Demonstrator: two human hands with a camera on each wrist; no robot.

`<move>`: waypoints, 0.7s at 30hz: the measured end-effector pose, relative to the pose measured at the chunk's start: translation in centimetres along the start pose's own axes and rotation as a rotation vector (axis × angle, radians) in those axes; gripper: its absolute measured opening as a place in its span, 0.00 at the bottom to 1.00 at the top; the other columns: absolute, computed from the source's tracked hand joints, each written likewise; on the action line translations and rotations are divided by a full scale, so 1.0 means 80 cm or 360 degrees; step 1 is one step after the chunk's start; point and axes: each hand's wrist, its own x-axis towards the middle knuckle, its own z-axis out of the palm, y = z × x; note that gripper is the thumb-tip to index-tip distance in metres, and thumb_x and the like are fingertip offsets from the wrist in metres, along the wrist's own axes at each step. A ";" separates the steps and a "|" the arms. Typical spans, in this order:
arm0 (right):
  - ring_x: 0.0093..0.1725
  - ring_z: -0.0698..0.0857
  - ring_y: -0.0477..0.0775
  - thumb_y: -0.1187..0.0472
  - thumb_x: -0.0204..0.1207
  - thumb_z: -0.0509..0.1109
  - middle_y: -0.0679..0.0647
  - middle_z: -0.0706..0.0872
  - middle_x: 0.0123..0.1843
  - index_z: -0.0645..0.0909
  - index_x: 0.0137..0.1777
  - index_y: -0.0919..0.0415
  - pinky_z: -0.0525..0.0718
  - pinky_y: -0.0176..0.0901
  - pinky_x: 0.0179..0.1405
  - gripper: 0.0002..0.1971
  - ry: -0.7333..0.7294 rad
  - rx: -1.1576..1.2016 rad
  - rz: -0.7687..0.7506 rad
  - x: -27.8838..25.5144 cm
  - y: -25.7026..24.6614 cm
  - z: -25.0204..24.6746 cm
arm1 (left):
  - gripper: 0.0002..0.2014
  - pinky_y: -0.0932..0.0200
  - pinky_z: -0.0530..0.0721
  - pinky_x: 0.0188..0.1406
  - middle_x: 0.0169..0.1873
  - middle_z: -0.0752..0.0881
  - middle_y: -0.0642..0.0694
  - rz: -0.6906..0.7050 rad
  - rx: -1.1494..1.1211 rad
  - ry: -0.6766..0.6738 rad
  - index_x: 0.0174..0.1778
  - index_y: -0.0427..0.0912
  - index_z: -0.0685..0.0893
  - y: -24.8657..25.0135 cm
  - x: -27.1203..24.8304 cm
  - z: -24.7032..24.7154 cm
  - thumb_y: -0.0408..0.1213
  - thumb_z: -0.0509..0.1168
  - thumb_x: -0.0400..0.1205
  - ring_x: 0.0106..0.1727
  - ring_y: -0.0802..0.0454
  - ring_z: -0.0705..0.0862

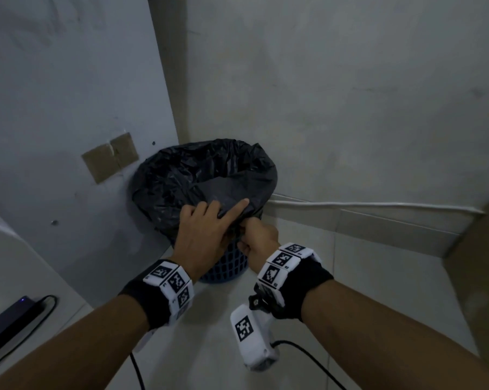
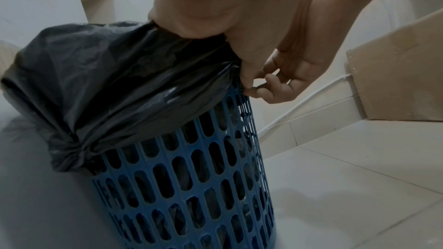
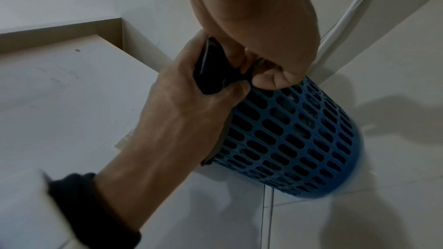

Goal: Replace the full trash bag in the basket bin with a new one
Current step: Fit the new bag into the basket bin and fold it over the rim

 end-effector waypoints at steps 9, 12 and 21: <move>0.41 0.83 0.59 0.48 0.82 0.54 0.59 0.86 0.42 0.83 0.47 0.62 0.80 0.45 0.33 0.21 -0.0289 0.0643 0.0162 -0.033 -0.023 0.018 | 0.38 0.50 0.72 0.37 0.39 0.80 0.43 0.0030 0.0022 -0.0020 0.78 0.54 0.68 0.001 0.005 -0.001 0.43 0.73 0.70 0.37 0.42 0.78; 0.44 0.84 0.60 0.46 0.82 0.54 0.60 0.86 0.43 0.83 0.49 0.62 0.82 0.48 0.36 0.23 -0.0353 0.0691 0.0238 -0.036 -0.030 0.017 | 0.38 0.50 0.71 0.37 0.39 0.80 0.43 0.0044 0.0044 -0.0028 0.78 0.54 0.68 -0.001 0.004 0.000 0.43 0.72 0.70 0.37 0.42 0.78; 0.41 0.80 0.56 0.44 0.81 0.53 0.57 0.82 0.41 0.81 0.53 0.60 0.75 0.47 0.33 0.22 -0.0229 0.0198 0.0244 -0.036 -0.034 0.004 | 0.36 0.51 0.72 0.37 0.40 0.80 0.44 0.0074 0.0038 -0.0029 0.79 0.53 0.66 -0.006 0.005 0.000 0.49 0.71 0.75 0.37 0.42 0.78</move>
